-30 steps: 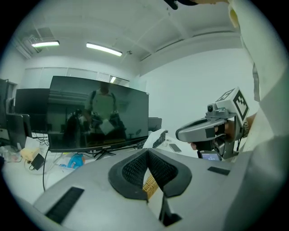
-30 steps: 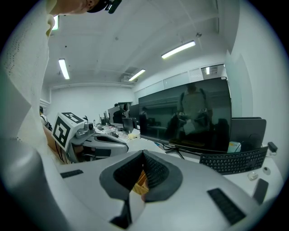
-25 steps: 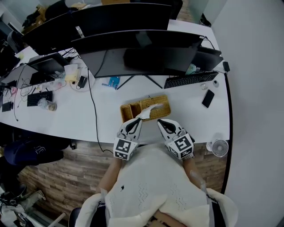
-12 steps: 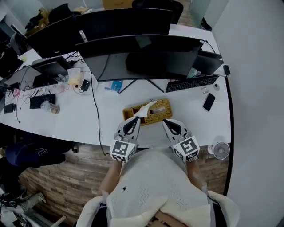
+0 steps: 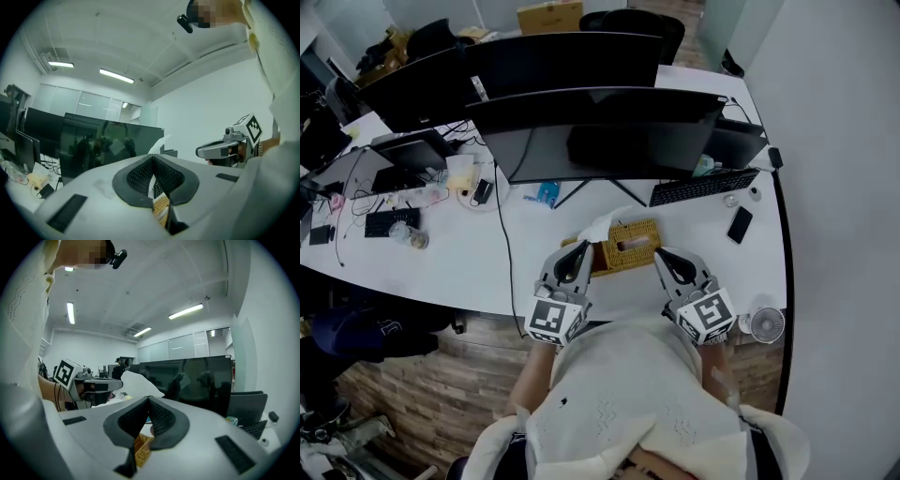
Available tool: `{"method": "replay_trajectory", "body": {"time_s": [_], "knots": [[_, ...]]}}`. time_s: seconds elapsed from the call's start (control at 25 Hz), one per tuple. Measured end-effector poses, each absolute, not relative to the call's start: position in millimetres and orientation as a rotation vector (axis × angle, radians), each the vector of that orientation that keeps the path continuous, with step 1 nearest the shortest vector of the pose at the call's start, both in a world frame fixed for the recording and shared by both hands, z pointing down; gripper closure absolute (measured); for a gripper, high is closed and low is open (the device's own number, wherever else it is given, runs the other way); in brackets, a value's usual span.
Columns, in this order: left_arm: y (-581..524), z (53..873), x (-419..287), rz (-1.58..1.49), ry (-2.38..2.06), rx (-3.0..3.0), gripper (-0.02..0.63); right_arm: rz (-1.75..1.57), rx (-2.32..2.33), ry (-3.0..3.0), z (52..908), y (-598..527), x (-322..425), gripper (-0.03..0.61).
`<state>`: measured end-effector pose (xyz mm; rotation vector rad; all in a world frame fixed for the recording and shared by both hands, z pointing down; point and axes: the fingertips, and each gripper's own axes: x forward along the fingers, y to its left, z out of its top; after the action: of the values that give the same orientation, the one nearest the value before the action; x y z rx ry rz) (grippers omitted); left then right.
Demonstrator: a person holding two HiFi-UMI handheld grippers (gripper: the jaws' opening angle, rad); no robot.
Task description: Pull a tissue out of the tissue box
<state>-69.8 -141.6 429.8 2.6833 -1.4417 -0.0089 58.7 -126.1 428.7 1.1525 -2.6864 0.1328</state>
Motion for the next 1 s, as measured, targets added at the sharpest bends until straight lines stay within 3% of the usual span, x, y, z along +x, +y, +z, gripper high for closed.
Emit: {"method": "replay_trajectory", "body": {"time_s": [1.0], "knots": [[-135, 401, -66, -0.059, -1.449, 2.741, 0.601, 0.091, 1.181, -2.777, 394, -125, 54, 0.577]]}}
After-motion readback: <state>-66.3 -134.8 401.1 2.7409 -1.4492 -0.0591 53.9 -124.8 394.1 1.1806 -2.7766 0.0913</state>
